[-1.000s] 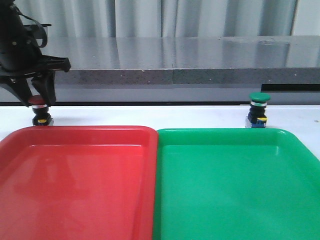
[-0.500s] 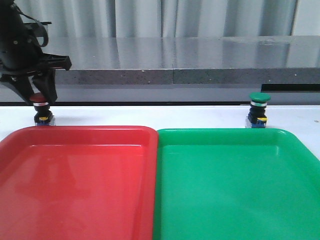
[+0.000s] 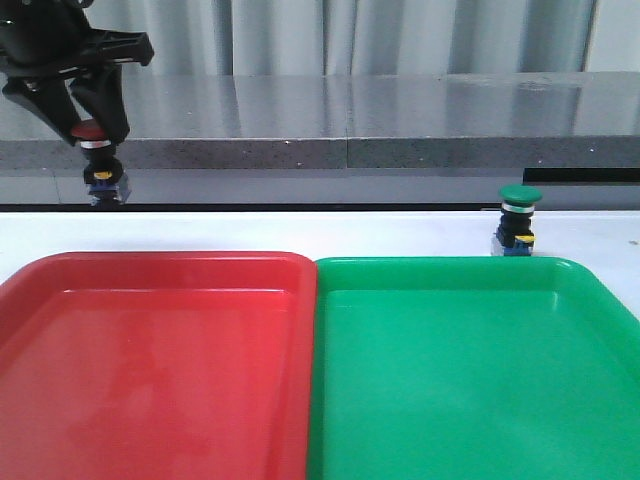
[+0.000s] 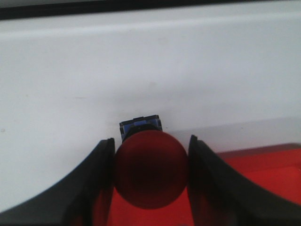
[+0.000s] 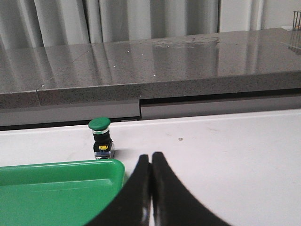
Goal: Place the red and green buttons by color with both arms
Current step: 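Lift the red push-button with the left gripper, then lower the red push-button into the red tray with the left gripper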
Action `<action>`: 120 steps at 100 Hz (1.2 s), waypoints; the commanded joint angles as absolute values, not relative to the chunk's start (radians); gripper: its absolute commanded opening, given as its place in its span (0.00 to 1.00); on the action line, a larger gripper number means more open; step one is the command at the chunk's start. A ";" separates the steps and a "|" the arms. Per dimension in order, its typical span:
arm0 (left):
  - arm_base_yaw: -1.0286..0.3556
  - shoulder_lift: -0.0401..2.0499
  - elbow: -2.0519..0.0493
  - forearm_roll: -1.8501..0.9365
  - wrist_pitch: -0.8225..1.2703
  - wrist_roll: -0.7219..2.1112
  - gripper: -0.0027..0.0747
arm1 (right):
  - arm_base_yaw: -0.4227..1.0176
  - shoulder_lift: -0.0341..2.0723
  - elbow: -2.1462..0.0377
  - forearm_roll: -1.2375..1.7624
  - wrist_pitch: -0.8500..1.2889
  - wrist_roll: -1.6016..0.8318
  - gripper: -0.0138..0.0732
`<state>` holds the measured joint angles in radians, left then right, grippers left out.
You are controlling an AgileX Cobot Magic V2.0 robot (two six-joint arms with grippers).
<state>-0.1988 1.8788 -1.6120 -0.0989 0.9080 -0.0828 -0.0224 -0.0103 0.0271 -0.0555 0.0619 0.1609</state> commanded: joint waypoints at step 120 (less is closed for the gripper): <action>-0.449 1.646 -1.125 -0.206 0.662 -0.216 0.12 | -0.027 -0.032 0.009 -0.066 -0.013 0.161 0.09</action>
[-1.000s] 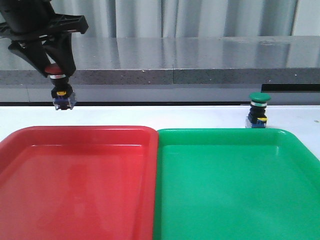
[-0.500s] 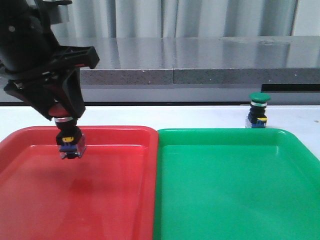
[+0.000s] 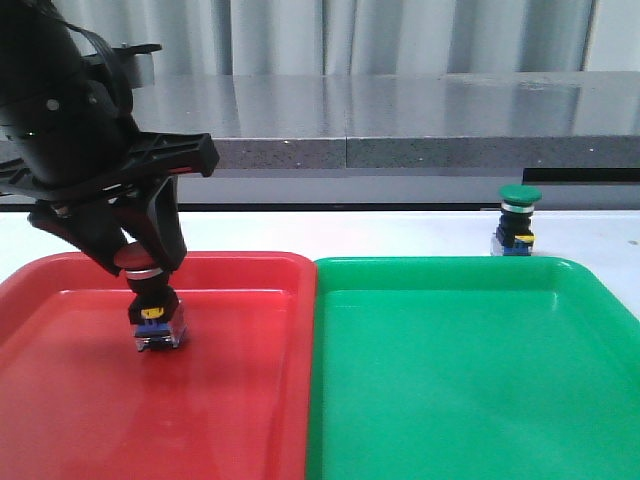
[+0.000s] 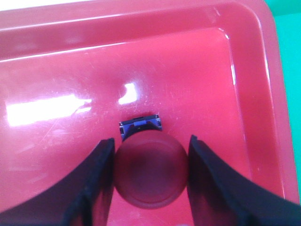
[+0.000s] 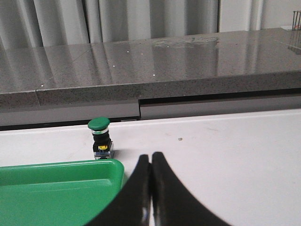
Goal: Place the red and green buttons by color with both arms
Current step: 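Lower the red push-button into the red tray with the left gripper, then open the left gripper and raise it away from the button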
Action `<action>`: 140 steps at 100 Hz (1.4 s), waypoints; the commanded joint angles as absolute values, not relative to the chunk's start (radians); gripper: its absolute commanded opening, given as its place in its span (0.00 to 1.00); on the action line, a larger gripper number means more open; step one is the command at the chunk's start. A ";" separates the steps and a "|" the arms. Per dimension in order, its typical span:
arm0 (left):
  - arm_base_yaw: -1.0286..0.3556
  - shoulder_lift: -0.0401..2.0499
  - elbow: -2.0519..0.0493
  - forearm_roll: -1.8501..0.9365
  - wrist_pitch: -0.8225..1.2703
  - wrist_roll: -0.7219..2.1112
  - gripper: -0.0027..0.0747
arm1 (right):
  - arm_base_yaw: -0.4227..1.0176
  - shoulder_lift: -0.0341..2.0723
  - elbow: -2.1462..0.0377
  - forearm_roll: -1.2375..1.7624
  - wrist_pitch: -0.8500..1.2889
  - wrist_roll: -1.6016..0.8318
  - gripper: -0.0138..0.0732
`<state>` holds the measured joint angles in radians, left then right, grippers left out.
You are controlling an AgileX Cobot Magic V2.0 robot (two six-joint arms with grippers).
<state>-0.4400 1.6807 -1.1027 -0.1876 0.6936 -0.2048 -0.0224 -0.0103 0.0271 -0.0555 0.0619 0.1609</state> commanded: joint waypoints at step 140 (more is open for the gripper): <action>-0.411 1.255 -1.130 -0.084 0.569 -0.220 0.01 | -0.027 -0.032 0.009 -0.066 -0.013 0.161 0.09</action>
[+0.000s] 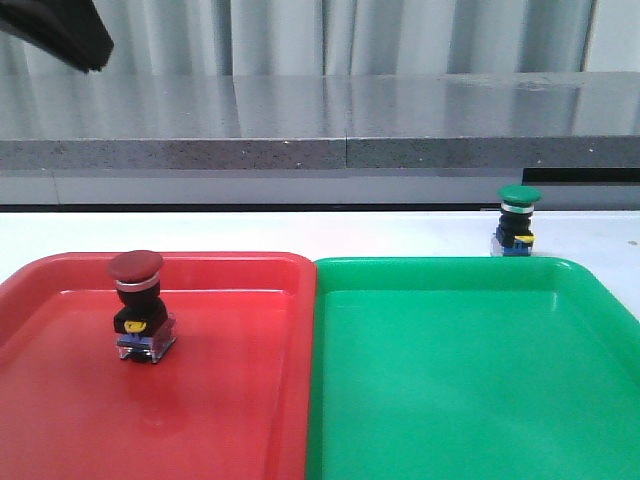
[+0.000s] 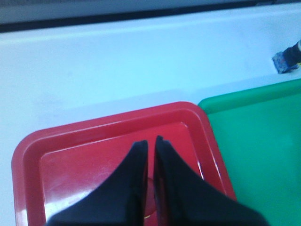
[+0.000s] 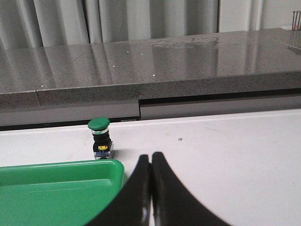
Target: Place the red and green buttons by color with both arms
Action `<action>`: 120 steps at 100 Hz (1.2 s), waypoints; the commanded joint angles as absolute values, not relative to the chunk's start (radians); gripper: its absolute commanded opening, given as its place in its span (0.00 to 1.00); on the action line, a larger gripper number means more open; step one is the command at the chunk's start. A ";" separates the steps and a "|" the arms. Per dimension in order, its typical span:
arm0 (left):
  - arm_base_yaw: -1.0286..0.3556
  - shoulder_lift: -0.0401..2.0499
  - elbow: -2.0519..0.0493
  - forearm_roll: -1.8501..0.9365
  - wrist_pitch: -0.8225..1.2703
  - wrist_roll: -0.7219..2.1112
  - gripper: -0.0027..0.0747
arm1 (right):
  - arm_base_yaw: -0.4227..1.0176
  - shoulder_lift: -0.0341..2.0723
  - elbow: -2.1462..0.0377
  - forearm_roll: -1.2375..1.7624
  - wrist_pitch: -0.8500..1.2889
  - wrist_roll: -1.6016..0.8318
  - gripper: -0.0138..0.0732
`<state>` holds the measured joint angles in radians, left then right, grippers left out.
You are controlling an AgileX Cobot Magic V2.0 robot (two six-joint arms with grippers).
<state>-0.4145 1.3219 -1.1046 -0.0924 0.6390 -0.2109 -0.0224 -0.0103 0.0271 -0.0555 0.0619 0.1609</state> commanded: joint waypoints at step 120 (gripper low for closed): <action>-0.339 0.665 -0.669 0.028 0.332 -0.246 0.01 | -0.027 -0.032 0.009 -0.066 -0.013 0.161 0.09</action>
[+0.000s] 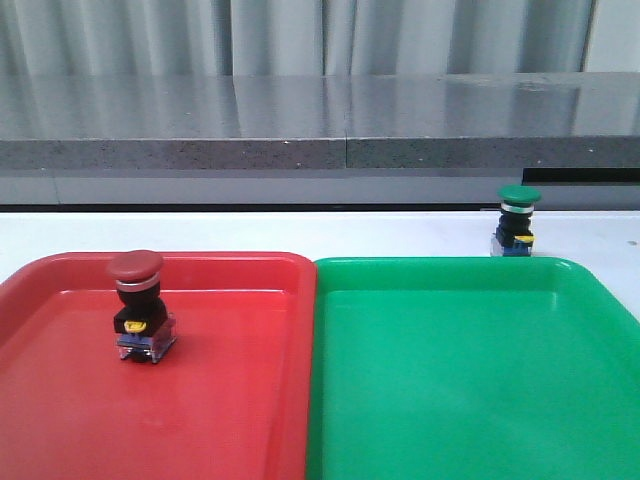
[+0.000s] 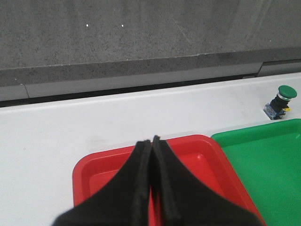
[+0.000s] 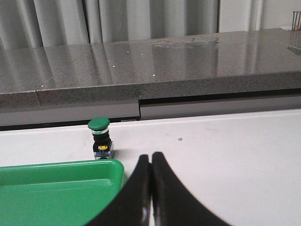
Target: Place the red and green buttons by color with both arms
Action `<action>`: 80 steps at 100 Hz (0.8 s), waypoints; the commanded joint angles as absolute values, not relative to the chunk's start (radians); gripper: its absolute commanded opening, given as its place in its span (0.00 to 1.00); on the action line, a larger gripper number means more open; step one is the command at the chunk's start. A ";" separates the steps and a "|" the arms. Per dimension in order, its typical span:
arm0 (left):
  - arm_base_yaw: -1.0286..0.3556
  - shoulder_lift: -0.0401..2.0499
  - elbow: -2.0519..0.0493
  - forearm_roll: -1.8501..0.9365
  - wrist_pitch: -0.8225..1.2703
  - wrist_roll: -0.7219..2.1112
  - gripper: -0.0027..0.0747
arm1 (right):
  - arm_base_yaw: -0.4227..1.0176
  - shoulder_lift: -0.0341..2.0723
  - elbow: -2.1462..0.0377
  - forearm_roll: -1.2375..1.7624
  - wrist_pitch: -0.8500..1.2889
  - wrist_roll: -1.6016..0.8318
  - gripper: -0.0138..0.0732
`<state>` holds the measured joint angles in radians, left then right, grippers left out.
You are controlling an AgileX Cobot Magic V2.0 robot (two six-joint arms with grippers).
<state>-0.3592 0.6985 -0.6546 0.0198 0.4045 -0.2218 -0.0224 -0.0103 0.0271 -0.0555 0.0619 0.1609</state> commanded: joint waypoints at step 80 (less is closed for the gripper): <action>-0.181 0.327 -0.391 0.090 0.245 -0.246 0.01 | -0.027 -0.032 0.009 -0.066 -0.013 0.161 0.09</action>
<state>-0.2003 0.3479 -0.3958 0.0850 0.3565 -0.2366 -0.0224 -0.0103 0.0271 -0.0555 0.0619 0.1609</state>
